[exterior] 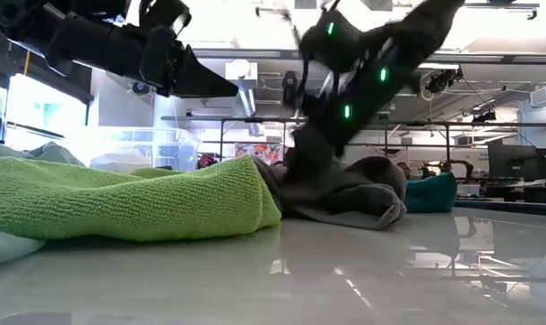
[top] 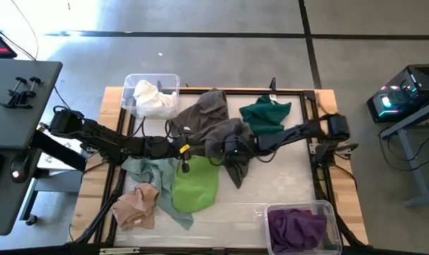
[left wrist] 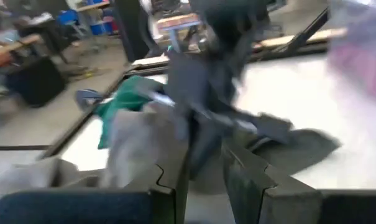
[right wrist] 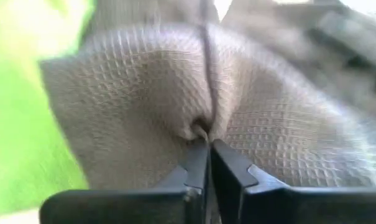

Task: Sort towels by color in basket
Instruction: Put the gray towel into the bottom transparent bin

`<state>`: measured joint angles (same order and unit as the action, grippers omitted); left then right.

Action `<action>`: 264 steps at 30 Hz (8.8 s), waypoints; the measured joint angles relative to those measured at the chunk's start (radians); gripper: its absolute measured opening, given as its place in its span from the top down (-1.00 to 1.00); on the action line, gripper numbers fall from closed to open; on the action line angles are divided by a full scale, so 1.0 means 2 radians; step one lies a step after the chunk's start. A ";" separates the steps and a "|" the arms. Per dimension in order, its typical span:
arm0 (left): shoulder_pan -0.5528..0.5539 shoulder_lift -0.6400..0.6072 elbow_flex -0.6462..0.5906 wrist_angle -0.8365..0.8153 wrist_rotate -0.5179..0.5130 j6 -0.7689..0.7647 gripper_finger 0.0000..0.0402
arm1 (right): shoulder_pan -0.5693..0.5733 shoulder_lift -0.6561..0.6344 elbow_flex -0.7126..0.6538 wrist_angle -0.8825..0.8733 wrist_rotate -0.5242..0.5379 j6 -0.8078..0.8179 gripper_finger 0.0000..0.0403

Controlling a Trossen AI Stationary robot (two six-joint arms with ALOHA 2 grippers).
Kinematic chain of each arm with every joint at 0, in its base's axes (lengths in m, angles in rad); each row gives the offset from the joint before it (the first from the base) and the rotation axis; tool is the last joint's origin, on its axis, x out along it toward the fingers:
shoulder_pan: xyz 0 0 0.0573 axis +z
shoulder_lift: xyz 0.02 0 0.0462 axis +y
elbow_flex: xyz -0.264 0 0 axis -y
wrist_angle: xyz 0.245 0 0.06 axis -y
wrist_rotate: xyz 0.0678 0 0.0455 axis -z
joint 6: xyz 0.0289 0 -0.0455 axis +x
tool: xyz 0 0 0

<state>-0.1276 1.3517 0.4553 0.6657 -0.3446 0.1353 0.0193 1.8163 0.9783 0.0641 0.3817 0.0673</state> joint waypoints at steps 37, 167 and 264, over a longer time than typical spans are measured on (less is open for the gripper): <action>-0.025 0.008 0.031 -0.026 -0.070 0.035 0.60 | 0.152 -0.279 0.042 -0.186 0.160 -0.062 1.00; -0.055 0.074 0.144 -0.234 -0.163 0.068 0.96 | 0.266 -0.332 -0.003 -0.211 0.116 0.043 0.84; -0.056 0.081 0.145 -0.212 -0.130 0.051 0.96 | 0.470 -0.067 0.132 -0.542 -0.260 0.726 0.90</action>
<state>-0.2390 1.5131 0.7444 0.2420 -0.6048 0.2382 0.9590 1.6831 1.2418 -1.0191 -0.1392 1.5200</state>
